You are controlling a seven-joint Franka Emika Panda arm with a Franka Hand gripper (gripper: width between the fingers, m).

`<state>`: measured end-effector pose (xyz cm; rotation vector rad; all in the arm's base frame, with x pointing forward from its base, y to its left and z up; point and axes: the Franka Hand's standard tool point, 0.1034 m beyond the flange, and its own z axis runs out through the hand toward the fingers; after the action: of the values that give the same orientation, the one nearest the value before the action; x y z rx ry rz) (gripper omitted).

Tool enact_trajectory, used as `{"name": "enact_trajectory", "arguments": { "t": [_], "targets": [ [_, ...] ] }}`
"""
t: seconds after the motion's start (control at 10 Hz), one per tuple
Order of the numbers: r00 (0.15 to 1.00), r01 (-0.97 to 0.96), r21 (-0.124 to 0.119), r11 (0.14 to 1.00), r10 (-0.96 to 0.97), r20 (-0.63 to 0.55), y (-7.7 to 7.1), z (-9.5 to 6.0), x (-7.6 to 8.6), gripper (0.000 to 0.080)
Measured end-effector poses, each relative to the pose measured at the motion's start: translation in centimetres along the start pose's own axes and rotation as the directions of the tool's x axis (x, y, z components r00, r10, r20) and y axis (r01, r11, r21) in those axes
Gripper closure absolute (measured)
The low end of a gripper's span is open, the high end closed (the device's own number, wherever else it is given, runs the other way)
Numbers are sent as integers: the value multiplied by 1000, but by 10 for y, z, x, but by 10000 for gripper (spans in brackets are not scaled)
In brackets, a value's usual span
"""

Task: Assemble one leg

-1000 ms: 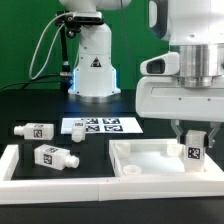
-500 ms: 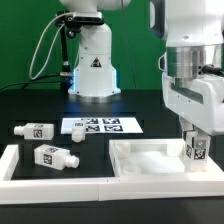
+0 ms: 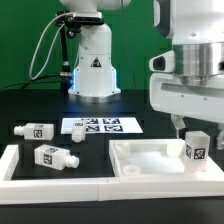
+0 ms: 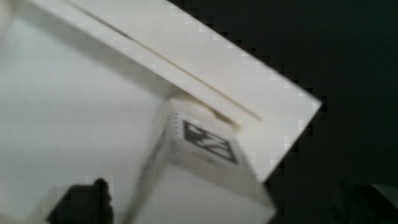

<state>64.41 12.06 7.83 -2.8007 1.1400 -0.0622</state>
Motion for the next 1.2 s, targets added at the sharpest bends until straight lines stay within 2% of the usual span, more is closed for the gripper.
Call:
{"name": "enact_trajectory", "arguments": {
  "t": [0.1,0.4,0.5,0.6,0.7,0.8,0.9,1.0,1.1,1.2],
  "targets": [
    [999,52,2,999,-52,-6,-1,1,-4,161],
    [968,251,-5,968,-251,-9,1,2,-1,151],
    [887,460,-47,887,-461,-15,1,1,-2,151],
    [767,640,-64,766,-642,-6,3,0,1,151],
    [712,701,-68,710,-703,2,4,2,1,151],
    [717,695,-68,715,-697,1,4,2,1,249],
    [731,681,-68,729,-683,1,5,2,1,249],
    [742,669,-68,740,-670,0,5,3,2,400],
    [765,643,-70,763,-644,-2,7,3,3,515],
    [805,592,-70,803,-594,-7,7,3,3,514]
  ]
}}
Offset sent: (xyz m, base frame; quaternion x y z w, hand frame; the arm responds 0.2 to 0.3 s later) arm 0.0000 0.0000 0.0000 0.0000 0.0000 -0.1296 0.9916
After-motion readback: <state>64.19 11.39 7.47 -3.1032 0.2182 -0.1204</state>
